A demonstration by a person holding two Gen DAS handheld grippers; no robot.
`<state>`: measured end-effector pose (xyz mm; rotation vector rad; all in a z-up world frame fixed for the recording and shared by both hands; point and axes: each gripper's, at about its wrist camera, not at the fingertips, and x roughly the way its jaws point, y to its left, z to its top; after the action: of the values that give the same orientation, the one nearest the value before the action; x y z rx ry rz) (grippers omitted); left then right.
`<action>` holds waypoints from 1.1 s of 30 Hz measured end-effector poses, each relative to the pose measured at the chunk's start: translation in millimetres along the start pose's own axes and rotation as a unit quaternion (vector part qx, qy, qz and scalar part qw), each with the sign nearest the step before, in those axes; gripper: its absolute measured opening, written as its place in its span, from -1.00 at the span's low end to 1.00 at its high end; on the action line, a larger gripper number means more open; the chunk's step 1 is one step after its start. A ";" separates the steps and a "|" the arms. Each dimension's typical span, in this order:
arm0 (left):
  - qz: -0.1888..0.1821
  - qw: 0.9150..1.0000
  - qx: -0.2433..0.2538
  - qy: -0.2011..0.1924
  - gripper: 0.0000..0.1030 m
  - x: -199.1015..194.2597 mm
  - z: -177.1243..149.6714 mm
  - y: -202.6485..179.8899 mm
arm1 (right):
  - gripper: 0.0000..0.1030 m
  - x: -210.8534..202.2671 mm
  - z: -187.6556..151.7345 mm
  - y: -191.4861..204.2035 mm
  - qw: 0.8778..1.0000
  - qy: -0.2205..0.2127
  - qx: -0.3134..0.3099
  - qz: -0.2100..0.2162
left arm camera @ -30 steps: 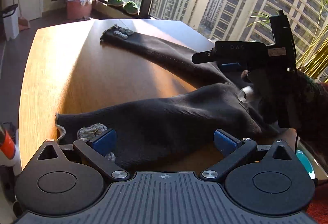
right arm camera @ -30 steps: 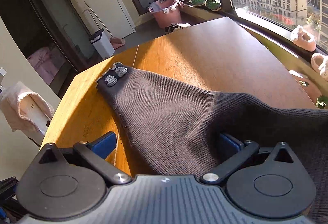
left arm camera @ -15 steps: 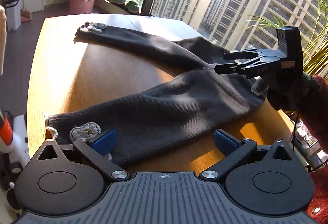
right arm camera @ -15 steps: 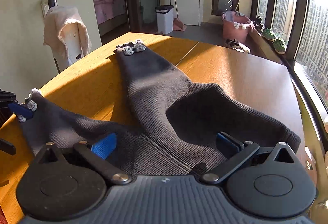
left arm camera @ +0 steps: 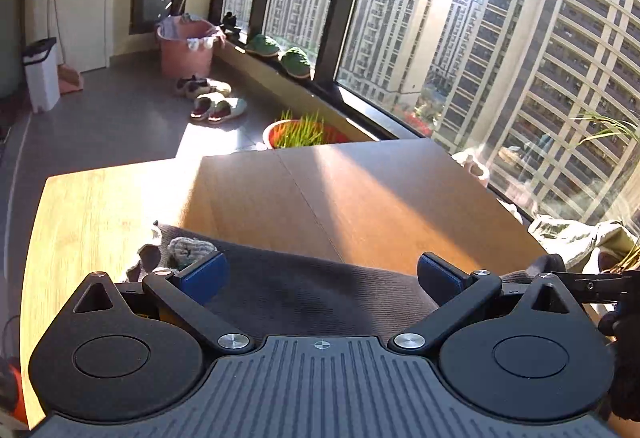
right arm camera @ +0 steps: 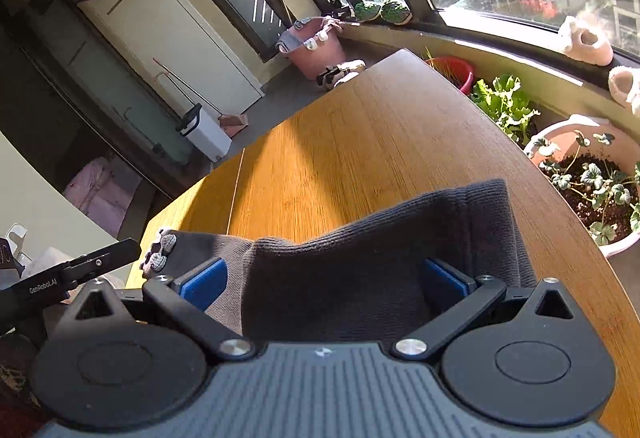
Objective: Fold clothes
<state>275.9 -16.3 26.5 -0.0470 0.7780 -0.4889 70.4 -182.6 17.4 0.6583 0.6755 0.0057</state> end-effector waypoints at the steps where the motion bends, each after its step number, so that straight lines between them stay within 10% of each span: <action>1: 0.017 0.999 -0.020 0.018 1.00 7.7 -2.1 8.3 | 1.00 2.9 3.3 0.0 1.000 0.001 -0.006 -0.002; 9: 0.107 0.994 0.010 0.030 1.00 -36.3 -61.1 18.8 | 1.00 39.0 25.5 8.9 0.996 -0.013 -0.080 -0.040; 19: 0.100 0.994 0.031 -0.001 1.00 -114.9 -92.9 -6.9 | 1.00 28.0 -11.1 33.0 0.980 -0.010 -0.180 -0.080; 27: -0.090 0.994 -0.026 -0.048 1.00 -192.5 -139.6 1.5 | 1.00 18.5 -6.9 26.7 0.983 -0.013 -0.166 -0.071; 33: -0.120 0.992 -0.021 -0.019 1.00 -194.5 -180.2 -16.0 | 1.00 -42.7 -38.5 40.3 0.978 -0.001 -0.204 0.045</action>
<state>28.2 79.6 29.6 -0.1903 0.7482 -0.6966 22.6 -137.7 42.3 0.2915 0.6183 0.2223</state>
